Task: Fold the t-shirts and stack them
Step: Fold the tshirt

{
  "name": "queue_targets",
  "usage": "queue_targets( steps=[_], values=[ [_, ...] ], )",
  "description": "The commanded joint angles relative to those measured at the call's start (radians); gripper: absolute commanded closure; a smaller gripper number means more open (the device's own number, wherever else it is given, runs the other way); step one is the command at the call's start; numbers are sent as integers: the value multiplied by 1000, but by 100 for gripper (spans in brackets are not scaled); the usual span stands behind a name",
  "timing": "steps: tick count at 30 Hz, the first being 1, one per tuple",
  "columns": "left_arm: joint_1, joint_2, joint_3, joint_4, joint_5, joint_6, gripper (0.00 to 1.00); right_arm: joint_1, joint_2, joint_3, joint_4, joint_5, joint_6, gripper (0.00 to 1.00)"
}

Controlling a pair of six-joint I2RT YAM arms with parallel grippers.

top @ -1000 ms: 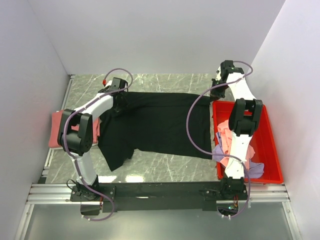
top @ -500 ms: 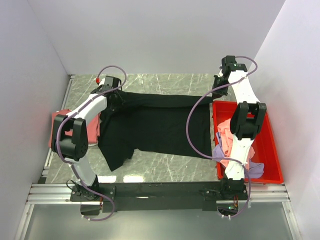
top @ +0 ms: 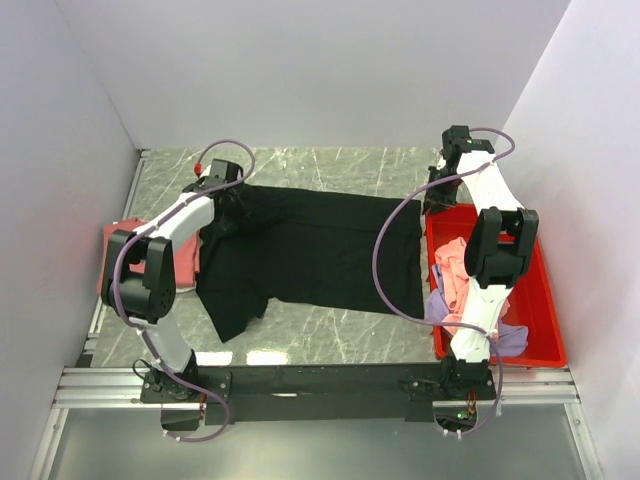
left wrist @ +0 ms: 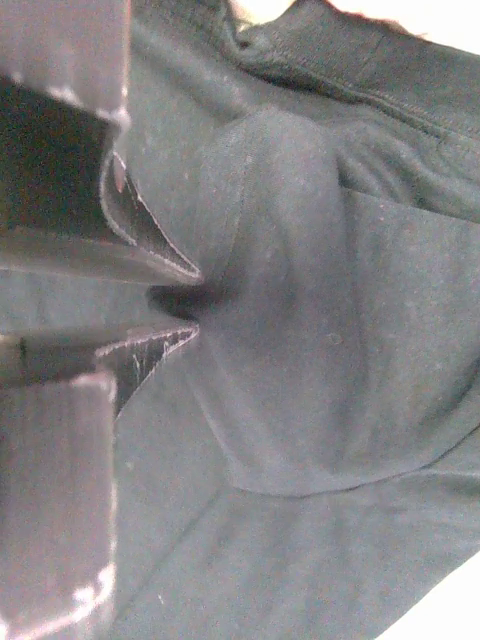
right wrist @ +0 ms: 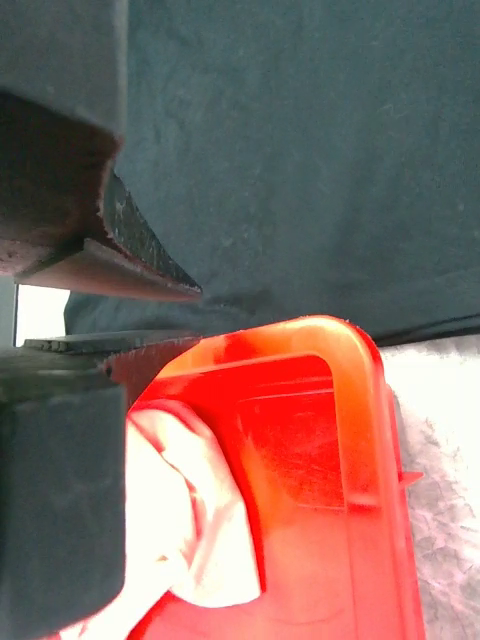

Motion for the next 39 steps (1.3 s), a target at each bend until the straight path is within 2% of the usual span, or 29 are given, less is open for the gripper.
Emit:
queue_targets(
  steps=[1, 3, 4, 6, 7, 9, 10, 12, 14, 15, 18, 19, 22, 26, 30, 34, 39],
  values=[
    [-19, -62, -7, -1, -9, 18, 57, 2, -50, 24, 19, 35, 8, 73],
    [-28, -92, -10, 8, -12, 23, 38, 6, -54, 54, 16, 26, 1, 64],
    [-35, -99, -11, 14, -9, 27, 27, 9, -56, 81, 10, 25, -3, 64],
    [-37, -118, -11, 17, -8, 30, 18, 18, -54, 107, 4, 20, -6, 62],
    [-39, -118, -2, 16, -12, 30, 11, 23, -53, 121, -4, 17, -14, 61],
    [-37, -107, 27, -7, -23, 33, 6, 47, -59, 149, -2, 0, -22, 52],
    [-36, -101, 39, -16, -34, 35, 2, 60, -62, 158, 4, -11, -28, 51],
    [-34, -78, 64, -27, -52, 38, 1, 83, -79, 155, 19, -31, -34, 40],
    [-14, -57, 87, -15, -20, 43, 1, 136, -89, 141, 52, -38, -31, 35],
    [15, -47, 99, -7, -3, 44, 1, 161, -100, 132, 71, -57, -28, 30],
    [78, -4, 126, 16, 64, 35, 0, 267, -119, 68, 183, -112, -3, 26],
    [90, 12, 128, 49, 92, 44, 0, 332, -123, 16, 284, -161, 6, 26],
    [139, 52, 146, 102, 204, 59, 1, 428, -100, -25, 439, -222, 35, 26],
    [179, 190, 234, 105, 253, 81, 0, 608, -13, 17, 550, -215, 9, 26],
    [208, 278, 315, 103, 290, 85, 0, 734, 139, 144, 569, -85, -43, 28],
    [221, 327, 354, 91, 311, 98, 1, 796, 297, 378, 478, -11, -54, 32],
    [224, 362, 371, 91, 327, 110, 1, 824, 377, 430, 473, 32, -51, 35]
  ],
)
